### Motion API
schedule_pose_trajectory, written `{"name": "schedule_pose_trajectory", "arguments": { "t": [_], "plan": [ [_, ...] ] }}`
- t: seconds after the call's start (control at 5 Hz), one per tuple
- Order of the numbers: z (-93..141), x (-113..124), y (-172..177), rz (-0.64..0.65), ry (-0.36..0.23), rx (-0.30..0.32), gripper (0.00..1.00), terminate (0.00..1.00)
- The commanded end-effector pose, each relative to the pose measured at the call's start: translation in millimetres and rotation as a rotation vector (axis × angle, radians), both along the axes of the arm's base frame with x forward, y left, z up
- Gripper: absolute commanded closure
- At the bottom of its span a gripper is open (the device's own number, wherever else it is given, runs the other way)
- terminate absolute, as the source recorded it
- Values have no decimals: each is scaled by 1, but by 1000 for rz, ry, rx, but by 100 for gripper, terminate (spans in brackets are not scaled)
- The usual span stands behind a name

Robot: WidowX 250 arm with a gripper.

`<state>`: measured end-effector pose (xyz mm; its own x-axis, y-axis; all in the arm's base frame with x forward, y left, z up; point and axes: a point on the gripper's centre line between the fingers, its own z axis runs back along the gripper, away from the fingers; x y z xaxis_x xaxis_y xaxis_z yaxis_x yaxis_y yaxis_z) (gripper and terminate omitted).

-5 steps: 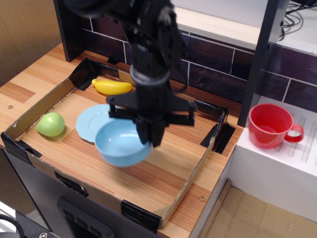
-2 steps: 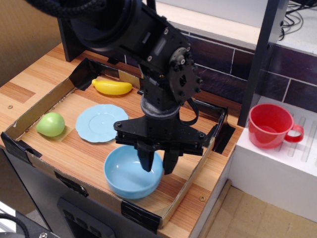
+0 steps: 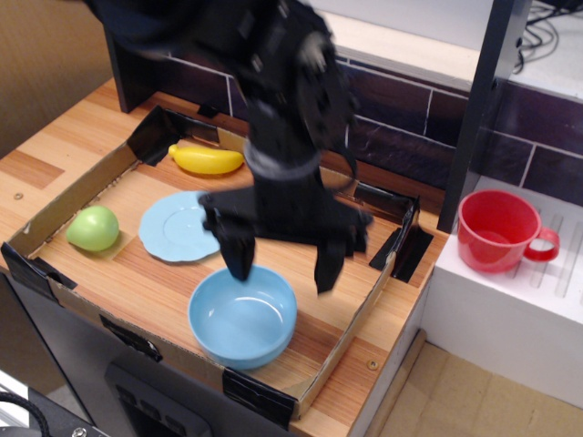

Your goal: Take bowl off plate

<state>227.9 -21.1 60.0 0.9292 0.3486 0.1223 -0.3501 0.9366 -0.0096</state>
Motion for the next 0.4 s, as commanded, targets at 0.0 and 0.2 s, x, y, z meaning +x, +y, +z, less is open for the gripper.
{"name": "schedule_pose_trajectory", "arguments": {
  "t": [0.0,0.2],
  "plan": [
    [30,15,13,33,-103,-2,0,0],
    [30,15,13,33,-103,-2,0,100]
  ]
}}
